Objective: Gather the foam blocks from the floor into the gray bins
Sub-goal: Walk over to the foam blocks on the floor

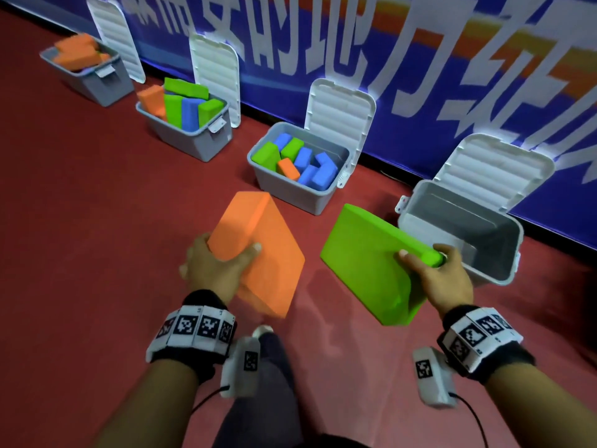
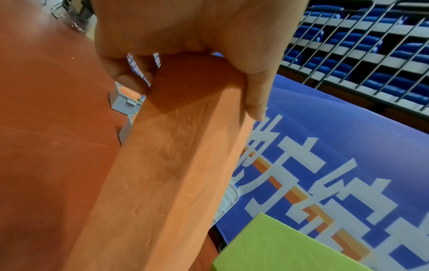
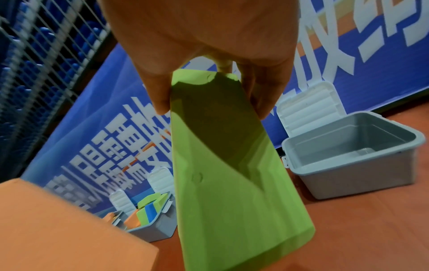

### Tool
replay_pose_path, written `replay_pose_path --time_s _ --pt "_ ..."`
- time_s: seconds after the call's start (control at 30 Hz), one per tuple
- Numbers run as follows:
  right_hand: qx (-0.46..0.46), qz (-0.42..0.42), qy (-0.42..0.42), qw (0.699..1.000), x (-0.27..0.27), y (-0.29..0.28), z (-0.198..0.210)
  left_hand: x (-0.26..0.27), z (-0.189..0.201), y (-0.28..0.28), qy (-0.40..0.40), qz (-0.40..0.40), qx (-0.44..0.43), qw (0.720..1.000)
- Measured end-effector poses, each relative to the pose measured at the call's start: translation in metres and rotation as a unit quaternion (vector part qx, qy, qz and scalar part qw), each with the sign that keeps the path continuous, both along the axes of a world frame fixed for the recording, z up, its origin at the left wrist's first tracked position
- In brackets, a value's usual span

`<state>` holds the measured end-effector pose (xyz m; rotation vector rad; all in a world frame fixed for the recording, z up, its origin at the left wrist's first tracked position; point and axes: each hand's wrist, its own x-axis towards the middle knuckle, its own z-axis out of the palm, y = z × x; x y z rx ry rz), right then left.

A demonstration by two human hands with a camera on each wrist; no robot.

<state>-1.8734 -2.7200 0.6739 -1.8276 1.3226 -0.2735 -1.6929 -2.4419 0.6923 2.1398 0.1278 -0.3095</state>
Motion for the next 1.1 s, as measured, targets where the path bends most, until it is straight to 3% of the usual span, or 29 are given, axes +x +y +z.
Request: replay_pose_path --time_s 0.23,0.43,0.57,0.77,0.93,1.1 --pt "0.06 -0.133 -0.035 0.989 0.127 -0.035 -0.018 0.174 -0.009 -0.028 0.05 0.017 0.008 0.999" --pt "0.094 -0.211 -0.085 0.969 0.207 -0.1 -0.022 0.274 -0.008 -0.098 0.068 0.022 -0.021 0.997" --pt "0.109 -0.209 -0.103 0.966 0.262 -0.166 -0.04 0.324 -0.015 -0.149 0.064 0.023 -0.018 0.998" --pt "0.127 -0.202 -0.126 0.963 0.336 -0.236 -0.036 0.386 0.0 -0.197 0.059 0.039 0.0 0.998" --pt "0.126 -0.207 -0.134 0.961 0.383 -0.263 -0.038 0.436 0.011 -0.228 0.041 0.048 0.02 0.998" --pt "0.129 -0.244 -0.105 0.955 0.431 -0.274 -0.061 0.507 -0.01 -0.254 0.049 0.044 0.006 0.998"
